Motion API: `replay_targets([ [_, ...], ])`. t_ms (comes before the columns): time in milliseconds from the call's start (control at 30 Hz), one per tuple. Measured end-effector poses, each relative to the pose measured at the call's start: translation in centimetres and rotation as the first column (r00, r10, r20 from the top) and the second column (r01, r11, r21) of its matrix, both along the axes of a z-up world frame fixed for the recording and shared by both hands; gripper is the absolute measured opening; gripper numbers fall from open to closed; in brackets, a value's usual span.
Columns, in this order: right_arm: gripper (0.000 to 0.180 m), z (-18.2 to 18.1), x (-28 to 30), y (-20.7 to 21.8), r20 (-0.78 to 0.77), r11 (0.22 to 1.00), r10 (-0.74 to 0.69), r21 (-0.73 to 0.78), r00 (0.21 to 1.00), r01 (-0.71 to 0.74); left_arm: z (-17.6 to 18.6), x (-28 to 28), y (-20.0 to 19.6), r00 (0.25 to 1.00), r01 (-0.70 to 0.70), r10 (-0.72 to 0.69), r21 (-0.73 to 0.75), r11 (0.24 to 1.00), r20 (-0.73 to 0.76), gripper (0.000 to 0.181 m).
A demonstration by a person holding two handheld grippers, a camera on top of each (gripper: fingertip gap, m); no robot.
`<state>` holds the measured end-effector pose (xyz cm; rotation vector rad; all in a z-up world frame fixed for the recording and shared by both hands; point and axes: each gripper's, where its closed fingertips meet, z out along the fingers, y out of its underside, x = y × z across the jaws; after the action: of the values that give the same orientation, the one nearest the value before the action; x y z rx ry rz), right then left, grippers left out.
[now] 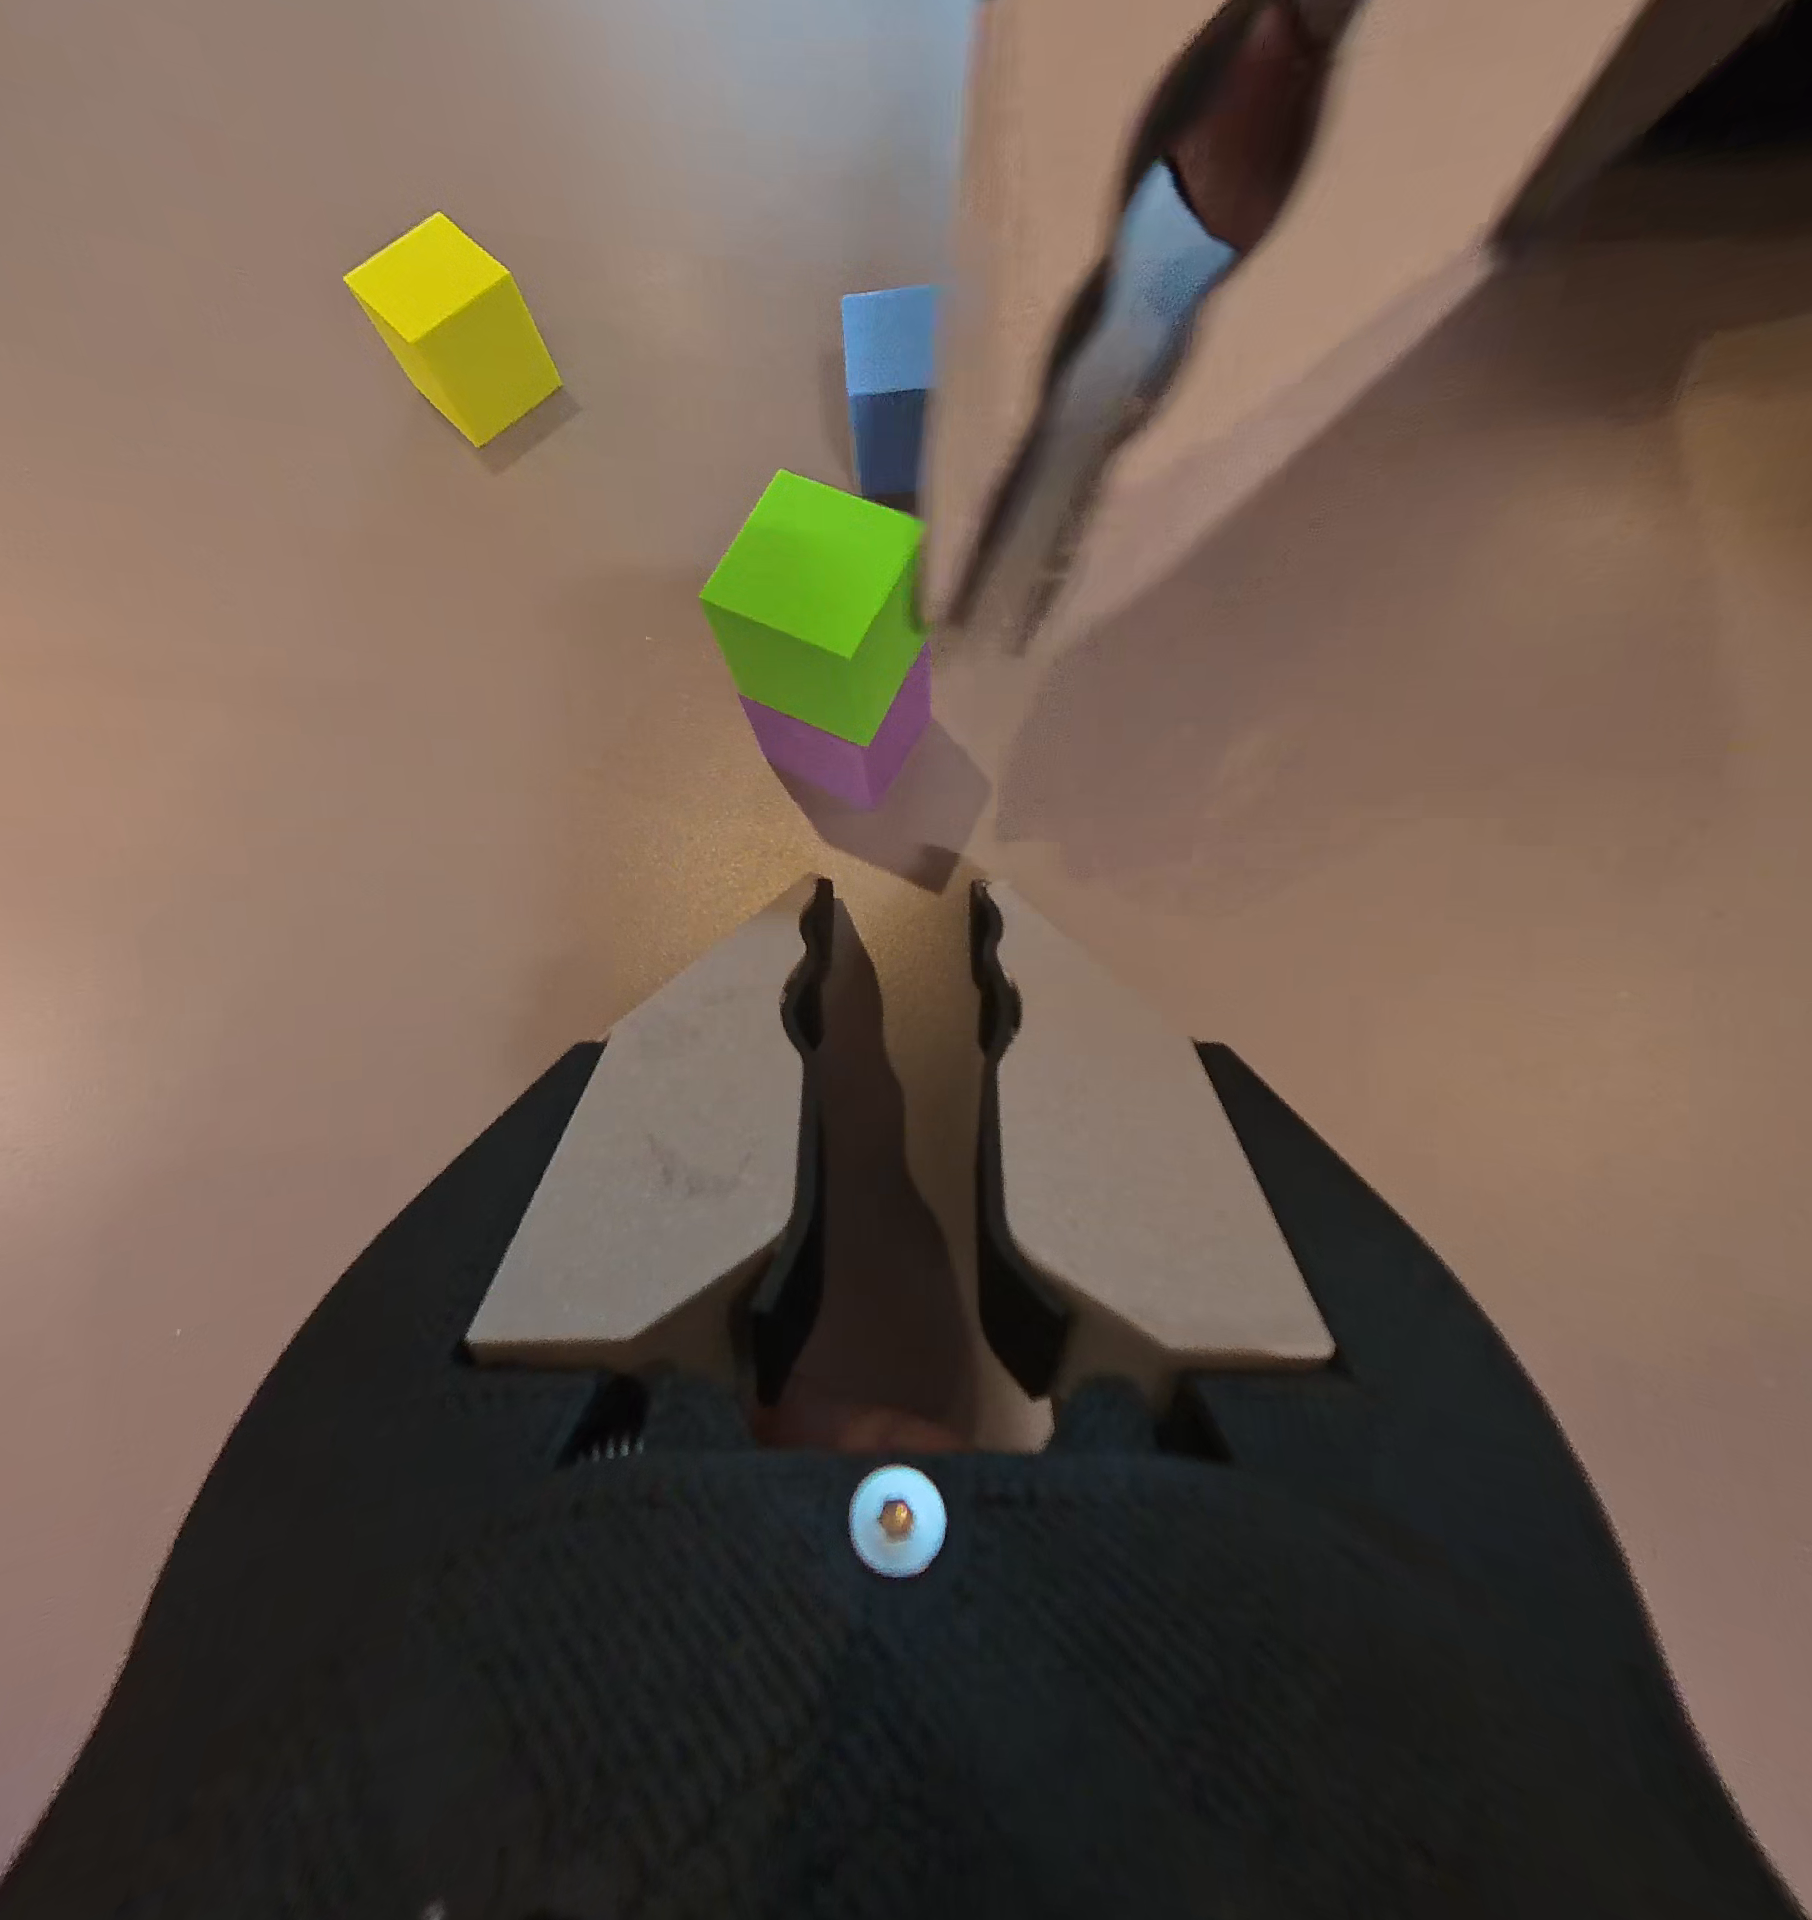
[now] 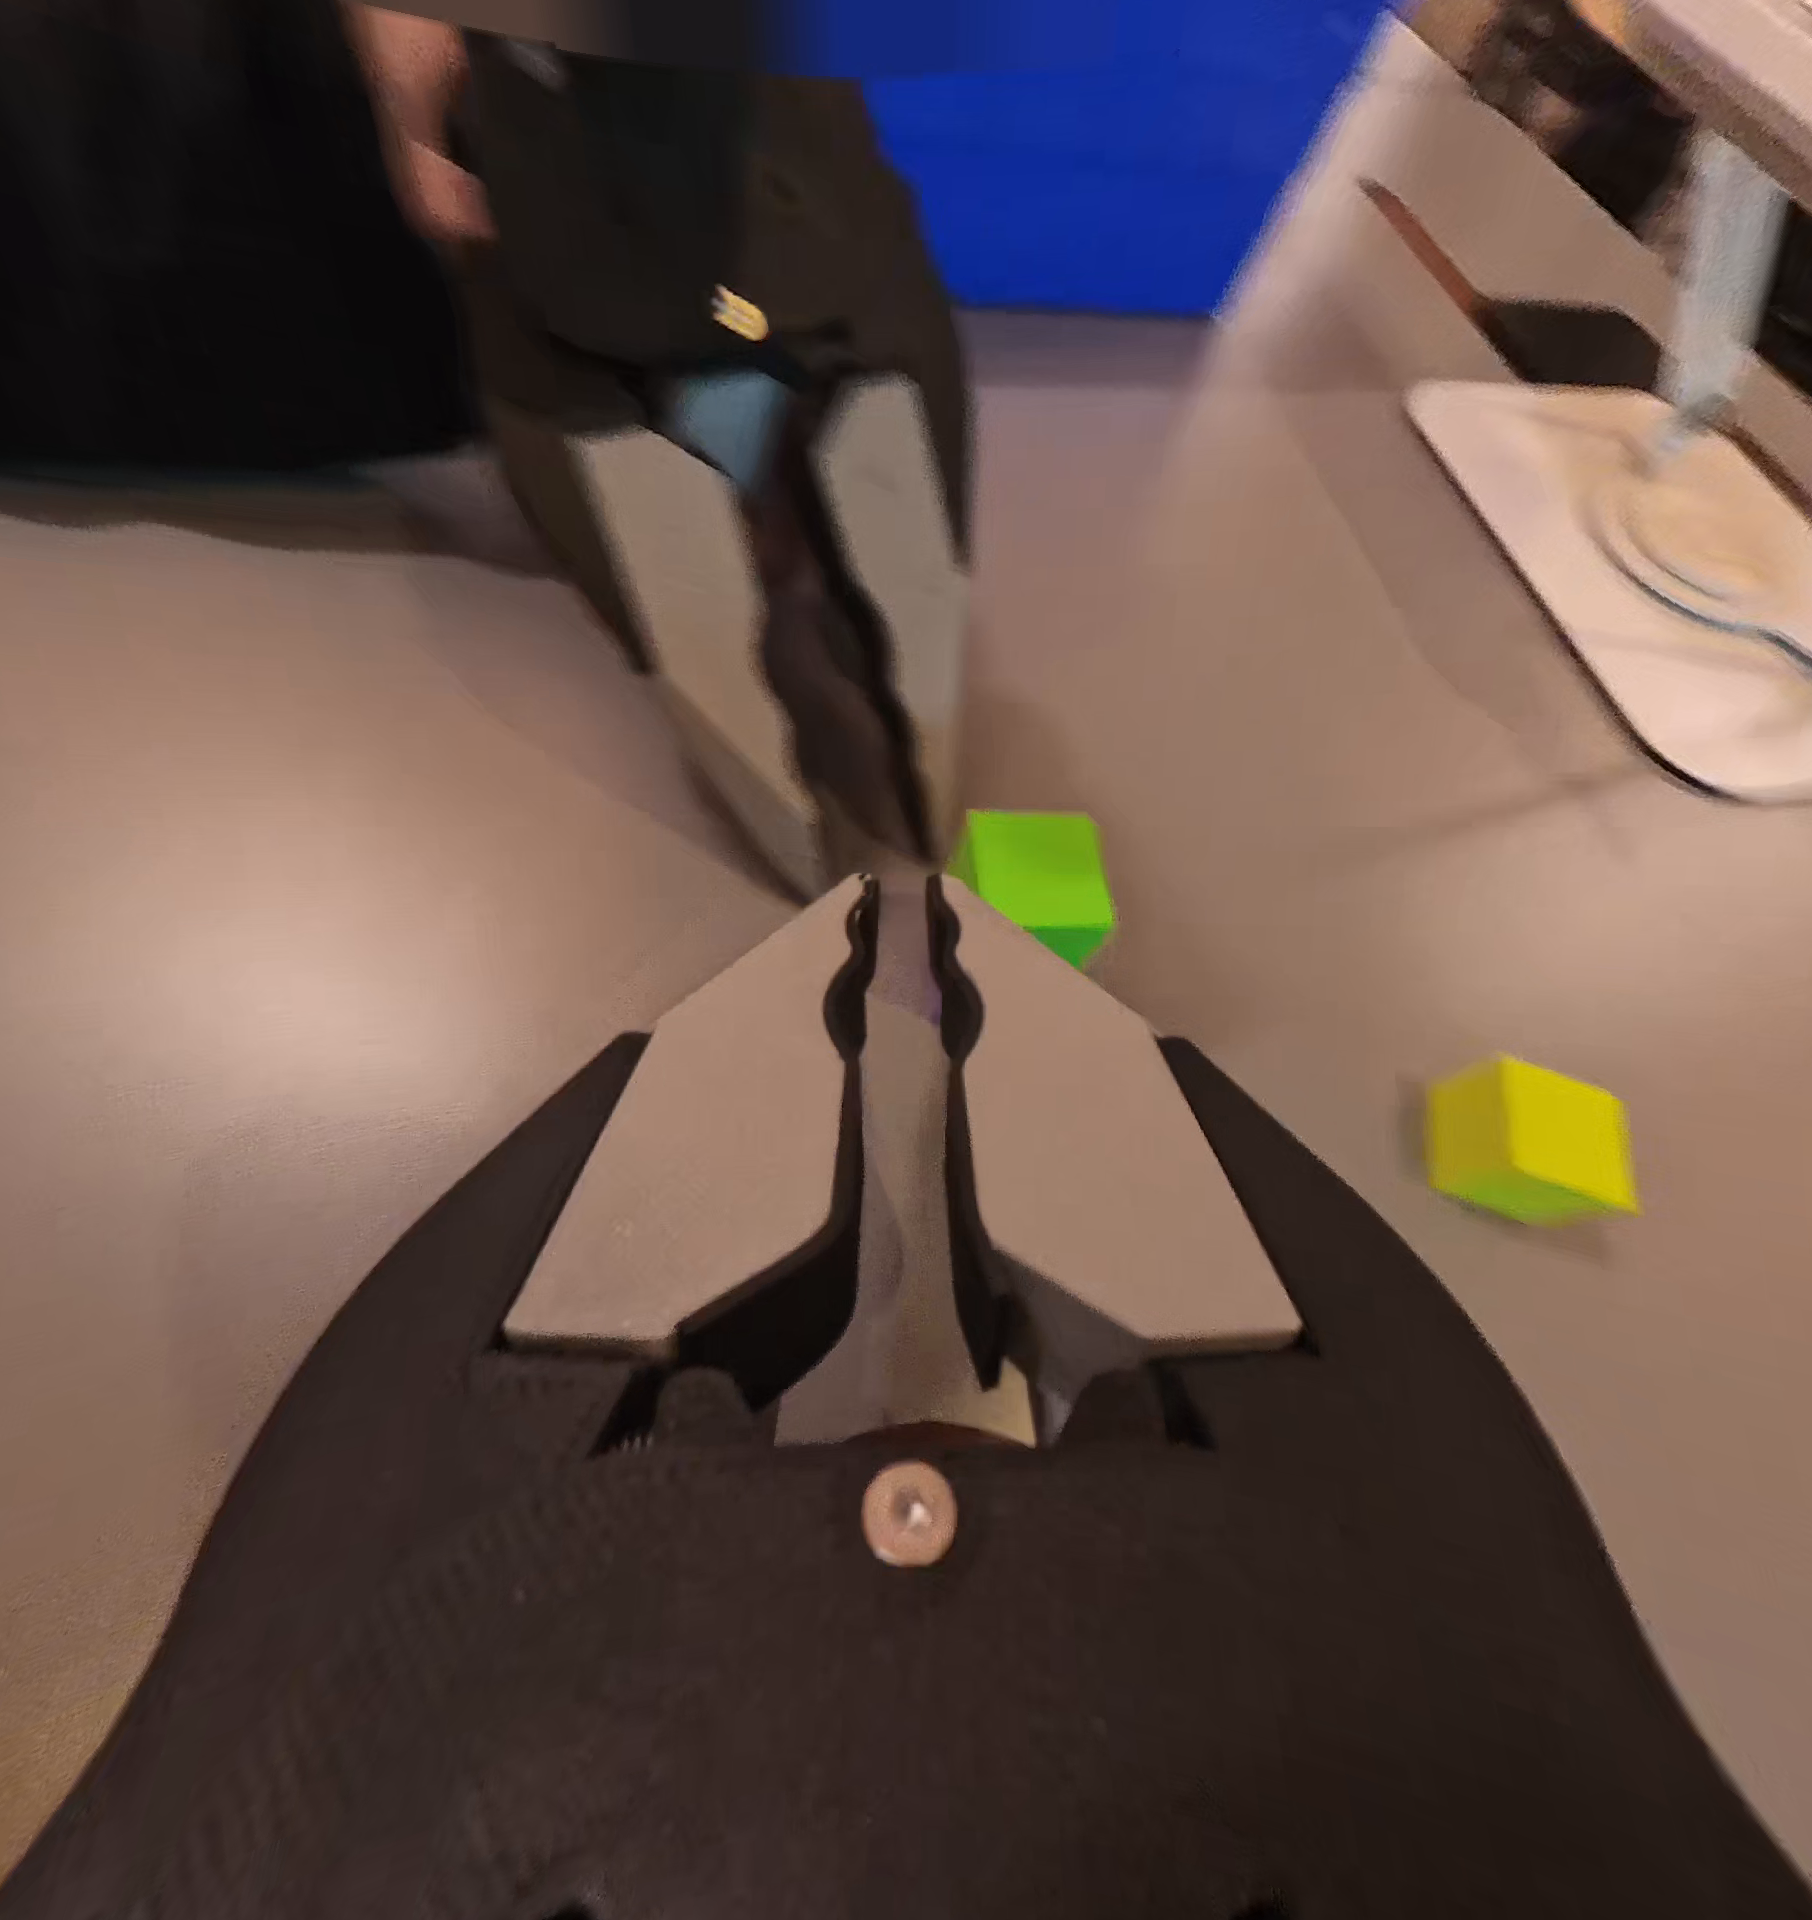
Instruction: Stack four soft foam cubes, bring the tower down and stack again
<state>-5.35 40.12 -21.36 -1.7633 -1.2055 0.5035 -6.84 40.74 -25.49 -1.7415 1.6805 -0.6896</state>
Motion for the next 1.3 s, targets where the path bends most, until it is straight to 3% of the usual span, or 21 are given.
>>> replay_targets([
  [67,0.013,-1.0,1.6,2.4,0.078,0.988,-0.155,0.028,0.985,0.154,0.0,0.0,0.0,1.0,-0.001,0.001,0.0,1.0,0.0,0.025],
  [133,0.022,-0.3,2.8,3.7,0.049,0.966,-0.249,0.076,0.967,0.245,0.0,0.0,0.0,1.0,-0.001,0.001,0.002,1.0,0.0,0.024],
  [267,0.024,2.1,3.9,4.1,-0.085,0.95,-0.293,0.088,0.952,0.3,0.0,0.0,0.0,1.0,-0.001,0.001,-0.005,1.0,0.0,0.025],
  [400,0.025,2.1,5.4,4.9,-0.117,0.927,-0.361,0.058,0.925,0.37,0.0,0.0,0.0,1.0,-0.001,0.001,-0.004,1.0,0.0,0.025],
  [767,0.027,0.6,6.6,5.6,-0.112,0.915,-0.401,-0.002,0.909,0.404,0.0,0.2,-0.1,1.0,-0.001,0.001,-0.003,1.0,0.001,0.024],
  [1300,0.025,1.3,8.9,6.2,-0.121,0.881,-0.469,0.002,0.875,0.473,0.0,0.5,-0.2,1.0,-0.001,0.001,-0.016,1.0,0.002,0.023],
])
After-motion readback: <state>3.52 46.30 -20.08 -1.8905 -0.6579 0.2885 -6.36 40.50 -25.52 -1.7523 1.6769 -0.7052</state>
